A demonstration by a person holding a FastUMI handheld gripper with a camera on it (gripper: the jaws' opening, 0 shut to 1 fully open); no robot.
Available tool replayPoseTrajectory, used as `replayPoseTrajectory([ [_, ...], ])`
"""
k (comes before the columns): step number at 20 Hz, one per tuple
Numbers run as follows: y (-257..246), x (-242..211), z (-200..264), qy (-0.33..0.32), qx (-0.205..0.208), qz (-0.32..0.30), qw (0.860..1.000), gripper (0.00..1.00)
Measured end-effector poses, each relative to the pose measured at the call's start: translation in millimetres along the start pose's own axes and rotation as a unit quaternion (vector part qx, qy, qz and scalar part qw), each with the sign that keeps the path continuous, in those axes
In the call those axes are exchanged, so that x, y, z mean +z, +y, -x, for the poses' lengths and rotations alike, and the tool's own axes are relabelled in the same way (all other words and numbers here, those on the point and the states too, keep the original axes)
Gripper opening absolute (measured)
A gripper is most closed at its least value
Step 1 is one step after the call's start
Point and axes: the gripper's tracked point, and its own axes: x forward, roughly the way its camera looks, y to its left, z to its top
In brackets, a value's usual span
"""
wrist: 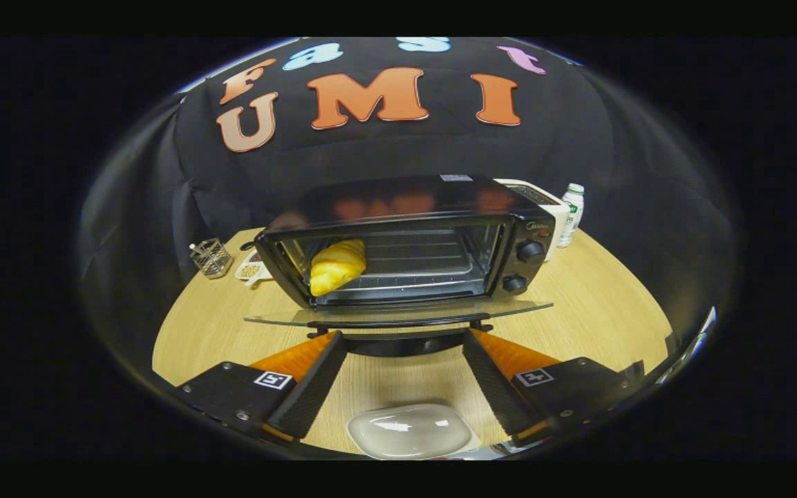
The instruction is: Open the toaster oven, put the food inside, and close the toaster oven door.
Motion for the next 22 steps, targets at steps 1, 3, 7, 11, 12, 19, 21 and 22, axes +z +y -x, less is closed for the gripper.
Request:
replayPoseTrajectory([
  [1, 0.2, 4.9, -1.2, -0.005, 0.001, -0.003, 1.000, 1.00],
  [3, 0.5, 18.7, -5.1, -0.022, 0.005, -0.013, 1.000, 1.00],
  [7, 2.2, 39.8, -18.8, -0.042, 0.013, -0.032, 0.999, 1.00],
  [11, 3.6, 58.1, -30.2, -0.047, 0.015, -0.029, 0.998, 1.00],
  [12, 1.9, 60.3, -31.1, -0.046, 0.011, -0.026, 0.999, 1.00],
  [19, -11.8, 92.7, -8.4, -0.068, 0.012, -0.008, 0.998, 1.00],
  [21, -21.7, 110.6, 7.8, -0.086, 0.010, -0.002, 0.996, 1.00],
  [22, -27.3, 121.7, 18.1, -0.098, 0.008, -0.001, 0.995, 0.99],
])
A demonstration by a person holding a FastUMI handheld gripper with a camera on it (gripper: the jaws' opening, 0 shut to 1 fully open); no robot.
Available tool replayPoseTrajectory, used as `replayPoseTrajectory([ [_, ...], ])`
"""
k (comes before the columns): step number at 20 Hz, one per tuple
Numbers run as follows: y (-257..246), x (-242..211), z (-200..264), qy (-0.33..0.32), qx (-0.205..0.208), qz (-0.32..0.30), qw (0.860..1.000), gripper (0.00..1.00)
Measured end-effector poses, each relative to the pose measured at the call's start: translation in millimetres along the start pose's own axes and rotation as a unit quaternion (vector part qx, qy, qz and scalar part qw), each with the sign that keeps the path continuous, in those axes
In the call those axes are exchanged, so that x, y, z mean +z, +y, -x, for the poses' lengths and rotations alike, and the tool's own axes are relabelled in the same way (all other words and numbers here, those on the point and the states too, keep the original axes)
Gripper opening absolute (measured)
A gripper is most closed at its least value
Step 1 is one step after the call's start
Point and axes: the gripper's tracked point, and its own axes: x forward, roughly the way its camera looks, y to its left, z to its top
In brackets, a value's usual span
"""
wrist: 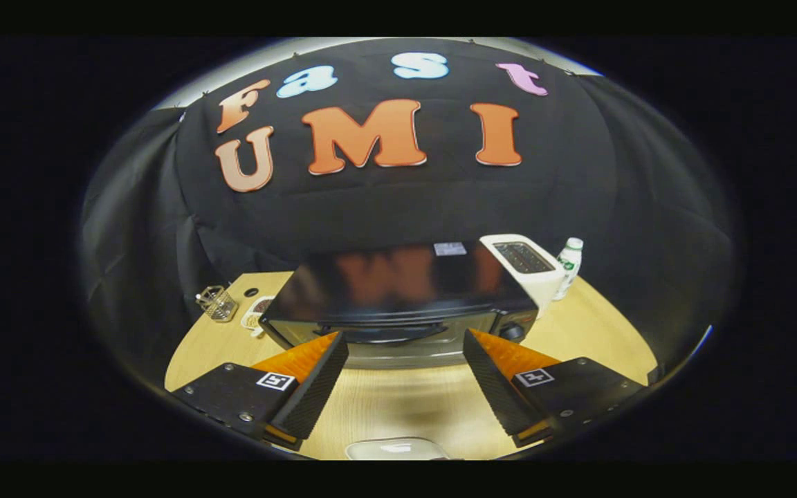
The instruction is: Open the toaster oven, put the food inside, and close the toaster oven door.
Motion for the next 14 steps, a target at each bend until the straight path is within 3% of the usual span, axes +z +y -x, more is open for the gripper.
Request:
replayPoseTrajectory([
  [3, -13.0, 42.1, 30.9, -0.044, 0.002, 0.010, 0.999, 0.99],
  [8, -55.8, 99.7, 79.2, -0.109, -0.035, 0.017, 0.993, 0.99],
  [14, -99.8, 121.3, 111.4, -0.143, -0.055, -0.004, 0.988, 0.99],
])
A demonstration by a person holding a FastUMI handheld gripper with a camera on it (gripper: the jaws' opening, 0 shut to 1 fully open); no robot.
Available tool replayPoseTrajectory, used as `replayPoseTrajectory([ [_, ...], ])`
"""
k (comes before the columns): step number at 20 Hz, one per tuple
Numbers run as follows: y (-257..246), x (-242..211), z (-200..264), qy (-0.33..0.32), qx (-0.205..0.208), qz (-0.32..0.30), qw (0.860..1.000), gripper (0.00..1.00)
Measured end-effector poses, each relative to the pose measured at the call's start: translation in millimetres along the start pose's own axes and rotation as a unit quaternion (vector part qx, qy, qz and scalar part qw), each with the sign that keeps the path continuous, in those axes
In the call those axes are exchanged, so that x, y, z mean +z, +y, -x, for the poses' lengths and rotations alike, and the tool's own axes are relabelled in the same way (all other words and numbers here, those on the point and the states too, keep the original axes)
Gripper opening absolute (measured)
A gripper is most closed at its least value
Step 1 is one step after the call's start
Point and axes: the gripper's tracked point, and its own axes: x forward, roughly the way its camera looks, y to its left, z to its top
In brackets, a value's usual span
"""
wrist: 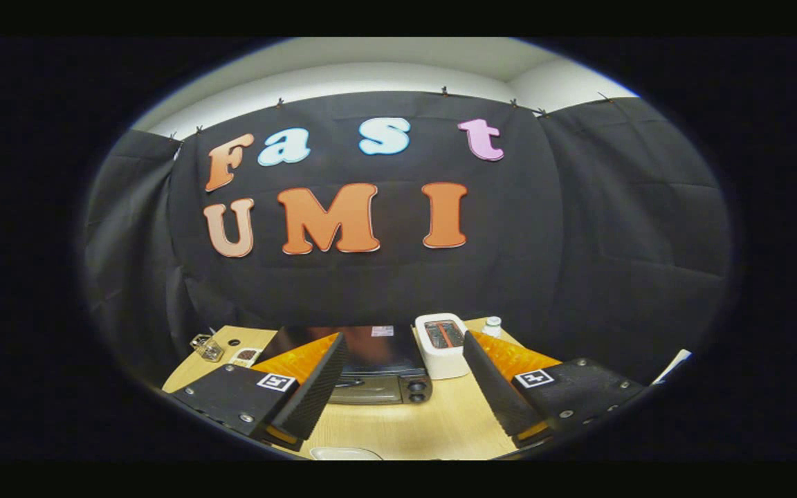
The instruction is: Open the toaster oven, put the food inside, and close the toaster oven door.
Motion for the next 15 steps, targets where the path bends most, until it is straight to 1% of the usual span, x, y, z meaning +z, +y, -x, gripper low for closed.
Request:
replayPoseTrajectory([
  [4, -27.2, -1.5, 5.4, -0.002, -0.012, 0.000, 1.000, 0.99],
  [11, -51.1, -1.4, 10.9, -0.005, 0.004, -0.004, 1.000, 0.99],
  [15, -70.6, -1.7, 16.0, -0.010, -0.002, -0.001, 1.000, 0.99],
])
